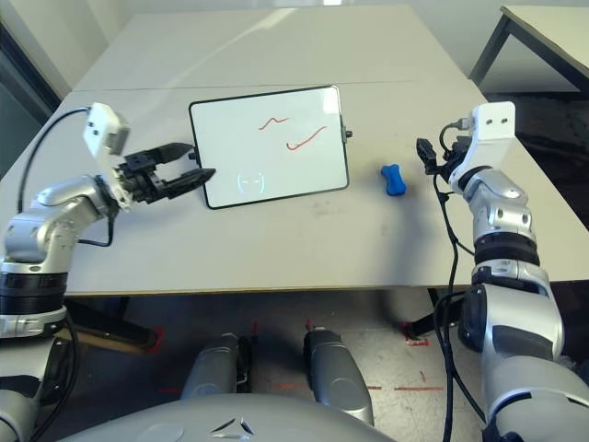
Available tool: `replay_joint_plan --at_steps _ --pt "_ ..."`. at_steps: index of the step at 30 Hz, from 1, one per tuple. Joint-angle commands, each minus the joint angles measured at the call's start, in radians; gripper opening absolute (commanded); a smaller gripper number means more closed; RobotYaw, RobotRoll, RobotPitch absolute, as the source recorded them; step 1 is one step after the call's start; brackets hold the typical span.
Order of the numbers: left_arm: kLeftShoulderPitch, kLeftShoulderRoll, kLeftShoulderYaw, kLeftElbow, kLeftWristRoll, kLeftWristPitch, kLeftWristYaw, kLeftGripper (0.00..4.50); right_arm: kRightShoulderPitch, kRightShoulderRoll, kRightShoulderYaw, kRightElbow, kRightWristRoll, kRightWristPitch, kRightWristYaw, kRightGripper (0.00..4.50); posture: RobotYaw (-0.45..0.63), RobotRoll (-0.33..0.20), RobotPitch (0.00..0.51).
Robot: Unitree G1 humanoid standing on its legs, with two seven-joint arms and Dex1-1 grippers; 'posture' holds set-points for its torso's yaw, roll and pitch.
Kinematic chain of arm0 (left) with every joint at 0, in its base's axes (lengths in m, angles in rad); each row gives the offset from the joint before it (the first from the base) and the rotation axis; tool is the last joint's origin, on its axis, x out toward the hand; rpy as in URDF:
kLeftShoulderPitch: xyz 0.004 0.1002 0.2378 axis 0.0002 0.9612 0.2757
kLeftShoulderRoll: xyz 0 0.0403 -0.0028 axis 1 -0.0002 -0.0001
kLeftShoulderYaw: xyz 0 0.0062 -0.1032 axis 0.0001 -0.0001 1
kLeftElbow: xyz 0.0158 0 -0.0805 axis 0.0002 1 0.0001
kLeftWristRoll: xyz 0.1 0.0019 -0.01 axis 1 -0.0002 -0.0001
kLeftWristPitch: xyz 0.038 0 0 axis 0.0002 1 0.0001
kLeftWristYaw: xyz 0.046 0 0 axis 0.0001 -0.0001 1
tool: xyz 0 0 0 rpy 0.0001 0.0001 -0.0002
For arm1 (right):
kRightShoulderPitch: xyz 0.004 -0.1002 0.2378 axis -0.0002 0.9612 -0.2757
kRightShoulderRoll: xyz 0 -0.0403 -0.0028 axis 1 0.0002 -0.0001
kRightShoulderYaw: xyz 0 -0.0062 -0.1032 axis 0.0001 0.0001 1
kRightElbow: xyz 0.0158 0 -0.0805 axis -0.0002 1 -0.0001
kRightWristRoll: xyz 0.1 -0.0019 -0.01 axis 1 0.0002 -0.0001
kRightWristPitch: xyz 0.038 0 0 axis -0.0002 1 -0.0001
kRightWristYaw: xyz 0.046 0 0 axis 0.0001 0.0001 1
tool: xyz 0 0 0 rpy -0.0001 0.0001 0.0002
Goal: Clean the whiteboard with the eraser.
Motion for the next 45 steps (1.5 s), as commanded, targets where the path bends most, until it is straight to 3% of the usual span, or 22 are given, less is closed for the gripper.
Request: replay_joint_plan --at_steps 1,7,13,17,45 --pt "-0.014 -0.005 -0.017 0.026 0.025 -0.023 -0.001 4.50 -0.030 -0.048 0.077 -0.083 -0.043 0.175 0.078 4.47 -0.15 0.000 0.072" --pt "-0.021 -0.015 -0.037 0.057 0.053 -0.060 -0.004 4.50 -0.147 -0.080 0.149 -0.115 -0.073 0.443 0.133 4.47 -0.16 0.000 0.072" --pt "-0.014 -0.030 -0.046 0.067 0.068 -0.084 -0.001 4.50 -0.304 -0.035 0.199 -0.010 -0.074 0.754 0.149 4.47 -0.15 0.000 0.070" --pt "-0.007 -0.036 -0.046 0.073 0.074 -0.098 0.002 4.50 -0.349 -0.005 0.205 0.023 -0.066 0.826 0.145 4.47 -0.14 0.000 0.069" --pt "0.018 -0.063 -0.041 0.043 0.088 -0.104 0.030 4.50 -0.397 0.107 0.189 0.303 -0.120 0.640 0.009 4.47 -0.11 0.000 0.073"
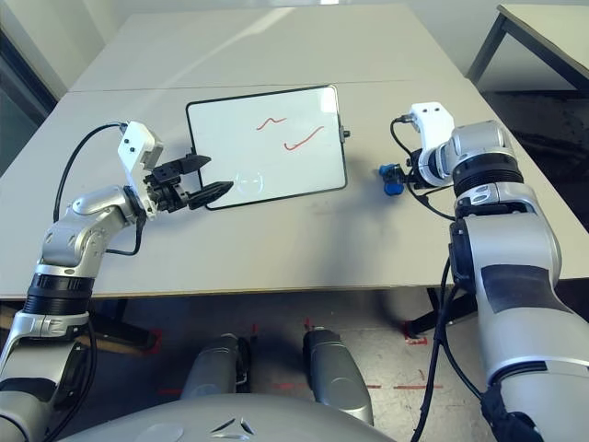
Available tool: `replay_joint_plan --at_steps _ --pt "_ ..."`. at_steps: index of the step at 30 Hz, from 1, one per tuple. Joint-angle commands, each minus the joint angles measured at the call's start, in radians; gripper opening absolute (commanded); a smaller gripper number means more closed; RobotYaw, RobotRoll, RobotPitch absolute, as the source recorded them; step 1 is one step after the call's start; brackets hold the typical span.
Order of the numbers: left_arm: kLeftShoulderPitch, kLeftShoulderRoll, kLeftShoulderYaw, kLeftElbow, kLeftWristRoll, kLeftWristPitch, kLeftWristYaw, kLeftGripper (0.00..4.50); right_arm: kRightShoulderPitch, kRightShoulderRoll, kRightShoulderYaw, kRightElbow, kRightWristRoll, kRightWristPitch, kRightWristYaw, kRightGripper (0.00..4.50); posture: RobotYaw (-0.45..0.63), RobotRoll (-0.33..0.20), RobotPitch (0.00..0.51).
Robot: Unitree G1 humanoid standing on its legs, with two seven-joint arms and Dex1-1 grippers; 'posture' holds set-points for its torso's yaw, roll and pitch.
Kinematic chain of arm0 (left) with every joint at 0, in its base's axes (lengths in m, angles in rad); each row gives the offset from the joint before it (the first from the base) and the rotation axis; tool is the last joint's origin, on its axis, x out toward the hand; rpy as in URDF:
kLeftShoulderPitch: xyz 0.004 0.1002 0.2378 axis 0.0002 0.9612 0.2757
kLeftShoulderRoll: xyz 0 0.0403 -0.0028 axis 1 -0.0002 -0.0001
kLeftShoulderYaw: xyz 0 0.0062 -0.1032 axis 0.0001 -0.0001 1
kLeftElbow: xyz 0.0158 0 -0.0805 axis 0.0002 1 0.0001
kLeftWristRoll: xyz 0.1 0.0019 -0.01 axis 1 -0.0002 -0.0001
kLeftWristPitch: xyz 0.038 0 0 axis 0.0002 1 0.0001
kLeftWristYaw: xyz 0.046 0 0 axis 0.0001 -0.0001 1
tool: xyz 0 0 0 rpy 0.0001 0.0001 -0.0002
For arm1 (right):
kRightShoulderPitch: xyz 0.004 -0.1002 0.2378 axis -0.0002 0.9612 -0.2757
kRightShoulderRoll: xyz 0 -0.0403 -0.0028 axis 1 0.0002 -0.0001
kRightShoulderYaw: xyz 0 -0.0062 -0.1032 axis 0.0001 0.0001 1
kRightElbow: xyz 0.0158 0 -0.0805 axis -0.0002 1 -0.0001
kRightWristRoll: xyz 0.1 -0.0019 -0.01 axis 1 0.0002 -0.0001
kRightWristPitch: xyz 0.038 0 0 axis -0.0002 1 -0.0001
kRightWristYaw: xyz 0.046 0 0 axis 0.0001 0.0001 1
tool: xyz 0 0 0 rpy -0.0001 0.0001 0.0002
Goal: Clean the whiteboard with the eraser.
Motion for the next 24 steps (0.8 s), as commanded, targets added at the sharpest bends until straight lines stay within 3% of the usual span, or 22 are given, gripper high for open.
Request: replay_joint_plan --at_steps 1,11,14,24 --pt "0.008 0.001 -0.008 -0.020 0.010 0.003 0.004 4.50 -0.023 0.004 -0.009 0.023 -0.008 -0.009 -0.012 4.47 -0.11 0.000 0.074" --pt "-0.003 0.001 -0.010 -0.025 0.010 0.011 0.010 4.50 -0.009 0.028 -0.008 0.045 -0.016 -0.038 -0.043 4.47 -0.11 0.000 0.075" --pt "-0.006 0.001 -0.011 -0.024 0.010 0.012 0.011 4.50 -0.004 0.032 -0.004 0.047 -0.021 -0.042 -0.044 3.83 -0.11 0.000 0.074" --pt "-0.010 0.001 -0.010 -0.033 0.008 0.021 0.019 4.50 -0.007 0.035 0.012 0.031 -0.048 -0.055 -0.022 0.22 -0.11 0.000 0.073"
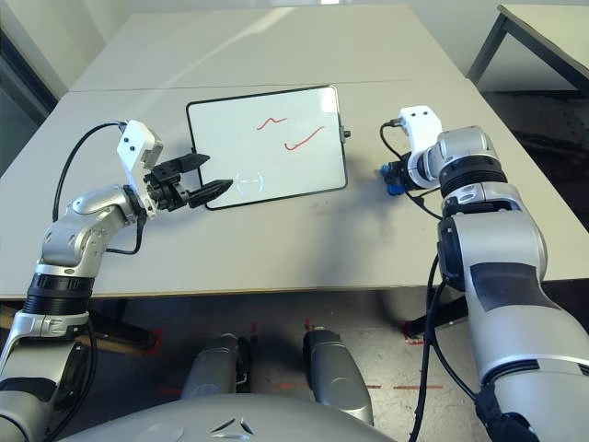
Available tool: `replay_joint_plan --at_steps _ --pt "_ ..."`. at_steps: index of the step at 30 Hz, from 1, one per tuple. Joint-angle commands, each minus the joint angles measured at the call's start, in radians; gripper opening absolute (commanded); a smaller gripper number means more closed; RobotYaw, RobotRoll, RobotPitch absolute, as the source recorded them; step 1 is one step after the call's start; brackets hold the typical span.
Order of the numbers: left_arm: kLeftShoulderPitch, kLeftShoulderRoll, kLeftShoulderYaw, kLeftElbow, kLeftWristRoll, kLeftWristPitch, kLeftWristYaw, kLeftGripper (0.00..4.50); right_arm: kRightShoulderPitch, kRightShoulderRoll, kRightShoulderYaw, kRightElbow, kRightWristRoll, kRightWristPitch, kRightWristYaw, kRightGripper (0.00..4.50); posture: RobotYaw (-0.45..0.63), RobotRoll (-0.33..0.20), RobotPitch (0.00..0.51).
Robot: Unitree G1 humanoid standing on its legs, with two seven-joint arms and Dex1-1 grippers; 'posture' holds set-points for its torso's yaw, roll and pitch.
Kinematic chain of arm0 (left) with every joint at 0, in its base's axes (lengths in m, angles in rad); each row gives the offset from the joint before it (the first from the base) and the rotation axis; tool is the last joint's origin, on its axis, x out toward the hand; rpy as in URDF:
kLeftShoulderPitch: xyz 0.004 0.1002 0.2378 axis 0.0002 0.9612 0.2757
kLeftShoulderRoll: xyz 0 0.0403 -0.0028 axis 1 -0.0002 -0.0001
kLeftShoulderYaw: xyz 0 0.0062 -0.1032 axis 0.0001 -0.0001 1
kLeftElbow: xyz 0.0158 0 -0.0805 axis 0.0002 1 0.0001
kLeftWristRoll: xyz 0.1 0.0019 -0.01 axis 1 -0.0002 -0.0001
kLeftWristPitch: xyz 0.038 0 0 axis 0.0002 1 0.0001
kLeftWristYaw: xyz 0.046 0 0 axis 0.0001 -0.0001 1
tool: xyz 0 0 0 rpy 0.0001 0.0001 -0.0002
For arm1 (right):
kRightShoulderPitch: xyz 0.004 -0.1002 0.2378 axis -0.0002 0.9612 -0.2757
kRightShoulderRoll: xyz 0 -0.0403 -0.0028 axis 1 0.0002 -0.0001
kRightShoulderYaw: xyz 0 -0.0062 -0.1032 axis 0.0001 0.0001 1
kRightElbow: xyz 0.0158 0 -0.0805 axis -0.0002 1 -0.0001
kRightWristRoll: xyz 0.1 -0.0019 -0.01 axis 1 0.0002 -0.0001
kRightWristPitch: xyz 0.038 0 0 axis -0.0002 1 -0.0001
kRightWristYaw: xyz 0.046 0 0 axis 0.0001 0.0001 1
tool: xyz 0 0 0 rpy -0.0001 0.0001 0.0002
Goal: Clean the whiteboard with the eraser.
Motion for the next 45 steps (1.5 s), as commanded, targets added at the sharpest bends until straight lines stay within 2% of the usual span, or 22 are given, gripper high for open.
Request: replay_joint_plan --at_steps 1,5,10,12,16,23,31,45 --pt "-0.005 0.001 -0.010 -0.019 0.008 0.011 0.003 4.50 -0.002 -0.007 0.024 -0.012 -0.020 -0.010 0.031 0.13 -0.11 0.000 0.073" --pt "-0.006 0.002 -0.009 -0.021 0.008 0.014 0.004 4.50 -0.008 -0.036 0.112 -0.132 -0.052 -0.092 0.185 0.11 -0.11 0.000 0.073" --pt "-0.010 0.004 -0.009 -0.020 0.008 0.016 0.002 4.50 0.045 -0.127 0.281 -0.363 -0.150 -0.404 0.403 0.11 -0.12 0.000 0.068" --pt "-0.014 0.003 -0.010 -0.017 0.009 0.016 0.001 4.50 0.038 -0.143 0.302 -0.388 -0.164 -0.485 0.456 0.11 -0.12 0.000 0.068" --pt "-0.025 0.002 -0.013 -0.008 0.011 0.013 -0.003 4.50 -0.039 -0.155 0.396 -0.341 -0.266 -0.699 0.541 0.11 -0.12 0.000 0.068" --pt "-0.023 0.001 -0.012 -0.010 0.012 0.012 -0.001 4.50 -0.169 -0.084 0.467 -0.155 -0.379 -0.869 0.574 0.11 -0.11 0.000 0.074" --pt "-0.011 0.008 -0.002 -0.024 0.011 0.013 0.009 4.50 -0.261 0.007 0.501 -0.001 -0.479 -0.941 0.533 0.11 -0.09 0.000 0.077" --pt "-0.022 0.024 -0.007 -0.010 0.039 -0.012 0.002 4.50 -0.287 0.064 0.499 0.099 -0.539 -0.963 0.455 0.10 -0.08 0.000 0.070"
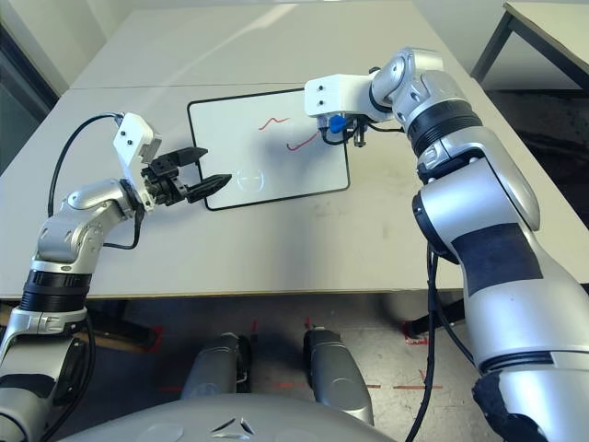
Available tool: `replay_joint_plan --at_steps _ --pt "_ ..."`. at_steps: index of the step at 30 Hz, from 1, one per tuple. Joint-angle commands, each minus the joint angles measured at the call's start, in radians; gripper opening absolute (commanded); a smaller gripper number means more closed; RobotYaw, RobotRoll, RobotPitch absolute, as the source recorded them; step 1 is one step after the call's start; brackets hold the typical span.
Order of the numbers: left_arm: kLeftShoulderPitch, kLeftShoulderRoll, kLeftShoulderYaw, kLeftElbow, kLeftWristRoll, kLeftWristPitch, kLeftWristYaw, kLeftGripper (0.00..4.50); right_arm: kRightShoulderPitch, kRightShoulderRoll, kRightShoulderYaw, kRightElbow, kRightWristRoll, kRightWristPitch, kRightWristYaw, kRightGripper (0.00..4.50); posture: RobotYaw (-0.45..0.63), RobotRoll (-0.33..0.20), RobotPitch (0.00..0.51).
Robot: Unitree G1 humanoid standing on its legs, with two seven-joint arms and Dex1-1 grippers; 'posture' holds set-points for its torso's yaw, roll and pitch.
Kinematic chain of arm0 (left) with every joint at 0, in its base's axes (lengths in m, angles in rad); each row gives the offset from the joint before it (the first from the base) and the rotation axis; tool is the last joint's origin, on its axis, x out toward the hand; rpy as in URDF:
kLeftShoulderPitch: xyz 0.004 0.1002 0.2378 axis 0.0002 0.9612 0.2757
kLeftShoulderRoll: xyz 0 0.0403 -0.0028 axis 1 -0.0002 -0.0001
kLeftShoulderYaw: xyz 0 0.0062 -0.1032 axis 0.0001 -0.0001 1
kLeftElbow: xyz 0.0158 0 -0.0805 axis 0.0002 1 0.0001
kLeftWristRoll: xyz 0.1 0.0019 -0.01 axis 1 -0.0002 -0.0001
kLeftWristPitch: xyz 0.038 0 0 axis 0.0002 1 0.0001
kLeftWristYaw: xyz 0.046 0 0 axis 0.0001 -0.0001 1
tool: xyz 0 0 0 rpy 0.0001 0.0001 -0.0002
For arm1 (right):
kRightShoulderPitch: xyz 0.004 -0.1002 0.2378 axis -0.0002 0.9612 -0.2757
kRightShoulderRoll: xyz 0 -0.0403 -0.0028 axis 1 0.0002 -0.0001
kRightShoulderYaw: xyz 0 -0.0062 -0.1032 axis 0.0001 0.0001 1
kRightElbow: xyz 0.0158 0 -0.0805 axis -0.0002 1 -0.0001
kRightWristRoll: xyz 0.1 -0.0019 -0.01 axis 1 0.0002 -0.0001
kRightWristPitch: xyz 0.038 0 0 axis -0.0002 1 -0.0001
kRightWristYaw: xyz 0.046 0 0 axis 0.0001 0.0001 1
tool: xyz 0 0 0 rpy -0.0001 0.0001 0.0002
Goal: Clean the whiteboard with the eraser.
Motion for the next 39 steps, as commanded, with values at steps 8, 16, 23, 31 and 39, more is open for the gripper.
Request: replay_joint_plan --at_steps 8,16,23,31,39 --pt "-0.003 0.003 -0.006 0.001 0.015 -0.010 -0.005 4.50 -0.016 0.034 -0.005 0.040 -0.028 -0.001 -0.057 0.10 -0.08 0.000 0.069" --pt "0.007 0.001 -0.001 -0.007 0.010 -0.005 -0.001 4.50 -0.015 0.065 -0.007 0.044 -0.032 0.002 -0.078 0.10 -0.07 0.000 0.074" --pt "0.019 0.002 0.003 -0.012 0.009 -0.007 0.001 4.50 -0.011 0.100 -0.004 0.045 -0.032 0.003 -0.076 0.10 -0.06 0.000 0.075" --pt "0.031 -0.002 0.005 -0.021 0.007 -0.005 0.008 4.50 -0.006 0.139 0.003 0.050 -0.038 0.000 -0.066 0.10 -0.05 0.000 0.077" --pt "0.039 -0.006 0.006 -0.032 0.004 -0.001 0.019 4.50 -0.009 0.189 0.010 0.050 -0.049 -0.004 -0.055 0.09 -0.04 0.000 0.080"
